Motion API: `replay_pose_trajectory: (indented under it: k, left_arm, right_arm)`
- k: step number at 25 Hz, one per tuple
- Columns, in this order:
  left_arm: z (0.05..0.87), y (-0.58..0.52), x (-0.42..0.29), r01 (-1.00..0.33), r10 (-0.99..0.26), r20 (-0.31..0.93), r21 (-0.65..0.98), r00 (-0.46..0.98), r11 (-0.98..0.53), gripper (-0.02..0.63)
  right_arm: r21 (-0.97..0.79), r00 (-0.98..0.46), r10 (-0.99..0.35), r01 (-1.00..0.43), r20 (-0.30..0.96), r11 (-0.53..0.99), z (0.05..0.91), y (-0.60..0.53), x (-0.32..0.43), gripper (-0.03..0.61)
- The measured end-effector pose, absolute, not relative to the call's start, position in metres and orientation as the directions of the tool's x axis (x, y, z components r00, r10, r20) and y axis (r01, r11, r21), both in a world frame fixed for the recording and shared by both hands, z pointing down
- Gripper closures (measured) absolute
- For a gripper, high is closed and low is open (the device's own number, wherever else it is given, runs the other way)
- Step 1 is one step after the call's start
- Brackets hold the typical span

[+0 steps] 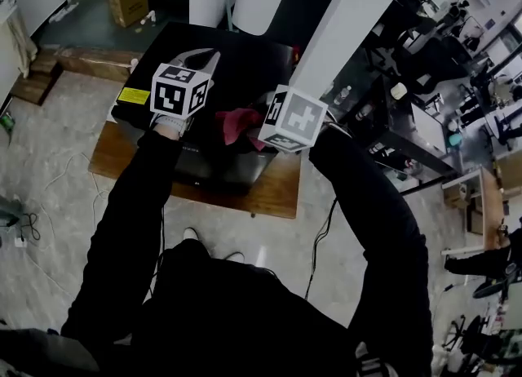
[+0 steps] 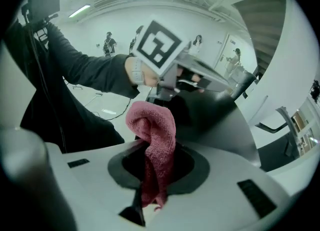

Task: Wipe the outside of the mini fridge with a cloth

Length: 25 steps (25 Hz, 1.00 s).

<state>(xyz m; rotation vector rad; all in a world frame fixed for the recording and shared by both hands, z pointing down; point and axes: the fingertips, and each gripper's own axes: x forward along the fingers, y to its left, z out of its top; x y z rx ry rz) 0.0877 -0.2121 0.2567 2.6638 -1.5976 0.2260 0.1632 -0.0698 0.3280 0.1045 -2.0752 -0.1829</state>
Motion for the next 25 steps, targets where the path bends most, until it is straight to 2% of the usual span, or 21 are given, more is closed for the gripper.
replay_pose_trajectory:
  k: [3, 6, 10, 17, 20, 25]
  left_arm:
    - [0.231, -0.194, 0.058, -0.894, -0.905, 0.062, -0.140, 0.421, -0.426, 0.607]
    - [0.208, -0.191, 0.008, -0.918, -0.927, -0.005, -0.141, 0.376, -0.371, 0.607]
    - [0.211, -0.199, -0.055, -0.931, -0.940, -0.007, -0.142, 0.342, -0.337, 0.607]
    - [0.241, -0.233, -0.121, -0.926, -0.932, 0.078, -0.106, 0.355, -0.362, 0.607]
    - [0.246, -0.249, -0.127, -0.912, -0.914, 0.093, -0.079, 0.395, -0.402, 0.607]
    - [0.259, -0.266, -0.131, -0.887, -0.877, 0.149, 0.001, 0.456, -0.461, 0.607]
  right_arm:
    - [0.246, -0.565, -0.248, -0.082, 0.787, 0.966, 0.296, -0.097, 0.147, 0.500]
    - [0.274, -0.620, -0.322, -0.175, 0.716, 0.946, 0.262, -0.134, 0.112, 0.499]
    - [0.247, -0.641, -0.365, -0.269, 0.675, 0.931, 0.240, -0.189, 0.056, 0.497]
    - [0.241, -0.520, -0.453, -0.425, 0.724, 0.873, 0.261, -0.309, -0.032, 0.494]
    - [0.282, -0.456, -0.485, -0.443, 0.746, 0.851, 0.279, -0.353, -0.061, 0.494]
    - [0.228, -0.395, -0.477, -0.532, 0.785, 0.815, 0.316, -0.411, -0.077, 0.494]
